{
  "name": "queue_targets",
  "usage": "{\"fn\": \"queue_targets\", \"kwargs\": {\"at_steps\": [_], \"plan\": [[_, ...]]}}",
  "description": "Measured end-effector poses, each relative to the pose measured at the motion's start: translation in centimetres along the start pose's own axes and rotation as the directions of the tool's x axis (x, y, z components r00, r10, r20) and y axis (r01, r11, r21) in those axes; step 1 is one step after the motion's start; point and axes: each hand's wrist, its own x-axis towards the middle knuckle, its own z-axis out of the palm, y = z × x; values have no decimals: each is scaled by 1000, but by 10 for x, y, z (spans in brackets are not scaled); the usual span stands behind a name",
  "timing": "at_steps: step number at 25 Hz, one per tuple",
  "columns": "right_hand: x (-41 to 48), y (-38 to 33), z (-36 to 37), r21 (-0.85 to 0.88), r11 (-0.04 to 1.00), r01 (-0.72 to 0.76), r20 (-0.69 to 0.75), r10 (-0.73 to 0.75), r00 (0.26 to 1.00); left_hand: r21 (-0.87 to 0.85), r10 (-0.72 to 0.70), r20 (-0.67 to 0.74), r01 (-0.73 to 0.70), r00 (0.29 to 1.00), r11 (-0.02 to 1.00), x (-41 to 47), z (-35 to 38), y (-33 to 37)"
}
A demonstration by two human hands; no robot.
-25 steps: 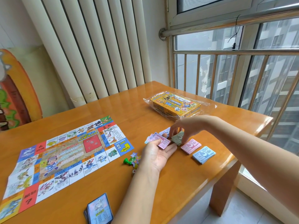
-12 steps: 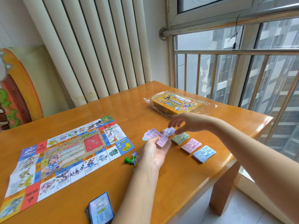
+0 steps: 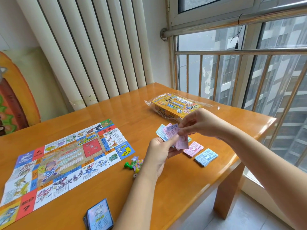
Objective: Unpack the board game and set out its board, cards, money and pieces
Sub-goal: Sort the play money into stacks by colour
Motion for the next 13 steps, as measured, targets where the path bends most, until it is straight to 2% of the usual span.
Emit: {"fn": "queue_targets", "kwargs": {"at_steps": [3, 7, 13], "plan": [[-6, 4, -9, -13, 1000, -4, 25, 5, 1000, -90, -63, 62, 69, 996, 994, -1, 2, 4], [-15, 5, -20, -21, 999, 35, 68, -33, 997, -97, -46, 35, 49, 998, 994, -4, 3, 5], [-25, 11, -20, 274, 962, 21, 16, -26, 1000, -221, -24, -97, 1, 995, 975, 1, 2, 0]]}}
